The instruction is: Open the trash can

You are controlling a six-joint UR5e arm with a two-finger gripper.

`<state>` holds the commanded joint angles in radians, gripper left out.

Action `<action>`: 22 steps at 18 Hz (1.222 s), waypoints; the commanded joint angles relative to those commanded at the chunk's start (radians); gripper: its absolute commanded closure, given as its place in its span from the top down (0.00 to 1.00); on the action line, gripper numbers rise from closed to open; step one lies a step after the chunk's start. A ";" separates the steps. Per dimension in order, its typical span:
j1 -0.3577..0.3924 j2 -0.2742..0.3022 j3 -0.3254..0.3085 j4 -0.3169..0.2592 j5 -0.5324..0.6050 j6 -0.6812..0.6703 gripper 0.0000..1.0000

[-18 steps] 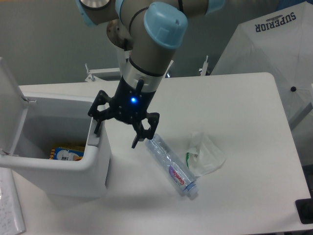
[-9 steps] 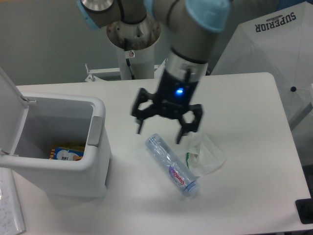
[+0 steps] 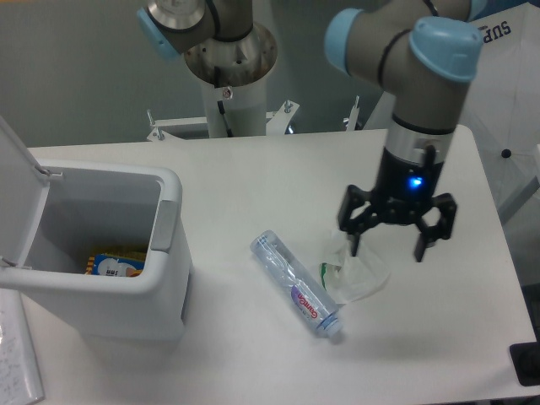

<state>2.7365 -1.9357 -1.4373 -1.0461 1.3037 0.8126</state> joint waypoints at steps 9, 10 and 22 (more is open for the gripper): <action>0.018 -0.100 0.017 0.003 0.187 0.445 1.00; 0.020 -0.103 0.015 0.005 0.187 0.471 1.00; 0.012 -0.124 0.017 0.006 0.220 0.537 1.00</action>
<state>2.7489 -2.0602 -1.4205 -1.0400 1.5232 1.3499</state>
